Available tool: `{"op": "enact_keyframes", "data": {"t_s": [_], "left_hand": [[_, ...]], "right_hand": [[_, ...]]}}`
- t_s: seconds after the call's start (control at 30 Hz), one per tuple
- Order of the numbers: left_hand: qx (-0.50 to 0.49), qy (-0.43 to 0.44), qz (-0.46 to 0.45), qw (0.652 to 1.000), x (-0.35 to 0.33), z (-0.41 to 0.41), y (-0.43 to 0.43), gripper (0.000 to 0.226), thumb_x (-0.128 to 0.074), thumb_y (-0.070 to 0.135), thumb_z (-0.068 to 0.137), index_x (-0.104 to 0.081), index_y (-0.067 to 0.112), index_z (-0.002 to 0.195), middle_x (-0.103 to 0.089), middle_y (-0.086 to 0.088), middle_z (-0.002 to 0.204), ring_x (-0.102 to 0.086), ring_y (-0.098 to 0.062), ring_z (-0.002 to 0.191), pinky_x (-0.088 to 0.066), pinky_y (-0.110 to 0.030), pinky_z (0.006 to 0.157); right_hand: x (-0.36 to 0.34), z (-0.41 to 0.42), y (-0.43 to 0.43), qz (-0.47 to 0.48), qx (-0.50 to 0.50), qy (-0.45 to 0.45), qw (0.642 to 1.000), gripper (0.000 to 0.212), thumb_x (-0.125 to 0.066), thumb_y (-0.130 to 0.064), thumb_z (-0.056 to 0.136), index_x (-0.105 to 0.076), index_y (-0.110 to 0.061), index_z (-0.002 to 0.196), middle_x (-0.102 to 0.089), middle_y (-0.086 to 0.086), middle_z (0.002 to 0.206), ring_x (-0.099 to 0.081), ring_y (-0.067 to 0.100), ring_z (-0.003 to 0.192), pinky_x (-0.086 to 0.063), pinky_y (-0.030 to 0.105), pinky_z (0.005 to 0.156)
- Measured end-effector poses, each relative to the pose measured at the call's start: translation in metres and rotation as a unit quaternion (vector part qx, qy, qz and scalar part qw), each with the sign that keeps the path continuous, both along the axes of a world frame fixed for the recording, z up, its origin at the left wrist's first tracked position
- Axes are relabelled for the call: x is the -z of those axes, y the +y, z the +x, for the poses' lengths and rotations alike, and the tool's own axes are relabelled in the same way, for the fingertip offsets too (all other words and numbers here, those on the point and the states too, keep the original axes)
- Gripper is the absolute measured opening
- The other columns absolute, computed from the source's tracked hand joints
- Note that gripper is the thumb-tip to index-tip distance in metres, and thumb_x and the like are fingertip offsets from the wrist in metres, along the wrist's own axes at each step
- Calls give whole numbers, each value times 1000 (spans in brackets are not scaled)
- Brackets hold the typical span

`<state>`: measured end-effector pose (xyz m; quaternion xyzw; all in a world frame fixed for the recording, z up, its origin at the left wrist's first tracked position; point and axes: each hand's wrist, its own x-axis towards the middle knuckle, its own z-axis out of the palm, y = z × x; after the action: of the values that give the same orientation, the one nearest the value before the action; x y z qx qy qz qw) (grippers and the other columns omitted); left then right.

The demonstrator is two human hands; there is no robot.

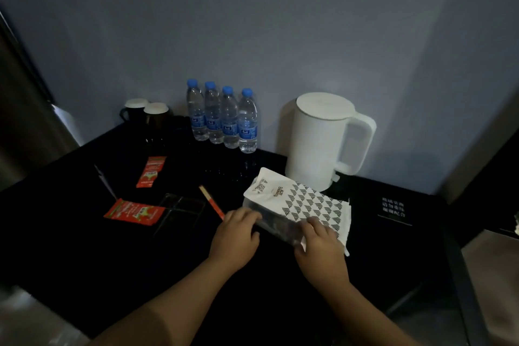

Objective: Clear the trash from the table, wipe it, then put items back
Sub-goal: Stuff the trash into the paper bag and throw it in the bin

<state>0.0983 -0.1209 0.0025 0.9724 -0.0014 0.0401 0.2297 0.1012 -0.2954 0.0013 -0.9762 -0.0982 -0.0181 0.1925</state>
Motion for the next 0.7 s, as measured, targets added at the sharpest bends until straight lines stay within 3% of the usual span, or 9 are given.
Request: {"op": "enact_keyframes", "data": {"t_s": [0.07,0.13,0.3,0.4,0.57,0.7], "left_hand": [[10,-2,49,999,-5,15,-5,43,-52,27,91,-44,27,134,-32,9,145,-23,-13,136,-26,-29,108],[11,32,88,996,-8,29,-9,52,-50,37,92,-34,30,141,-16,7,154,-8,-17,143,-19,-35,113],[37,171,163,971,0,54,-12,72,-44,52,93,-6,32,151,13,3,159,19,-29,145,3,-48,117],[38,216,156,963,10,57,-10,74,-45,53,92,-3,35,151,14,3,159,21,-30,144,5,-49,117],[58,216,167,960,22,57,0,70,-46,51,92,-9,36,150,14,7,159,14,-30,145,1,-50,118],[83,217,177,956,25,55,7,67,-49,49,92,-19,31,149,10,7,159,7,-29,146,-2,-47,118]], "right_hand": [[2,17,-6,-31,-11,47,998,53,-47,-32,93,-32,-26,144,-23,-5,155,-25,22,139,-26,39,110],[4,31,-10,-47,-20,94,994,58,-41,-35,96,-19,-27,148,-10,-8,158,-12,21,144,-17,39,114],[20,43,-8,-70,-62,168,981,67,-44,-36,94,-8,-33,150,-1,-11,158,-6,23,146,-15,42,115],[30,43,-7,-75,-70,183,978,67,-44,-34,93,-8,-34,150,-2,-10,158,-7,24,145,-15,44,115],[36,44,-2,-87,-68,207,972,65,-44,-35,92,-11,-34,149,-13,-9,156,-10,24,145,-15,45,115],[40,39,4,-101,-69,235,964,67,-44,-36,93,-7,-35,150,-11,-10,157,-4,24,146,-13,43,116]]}}
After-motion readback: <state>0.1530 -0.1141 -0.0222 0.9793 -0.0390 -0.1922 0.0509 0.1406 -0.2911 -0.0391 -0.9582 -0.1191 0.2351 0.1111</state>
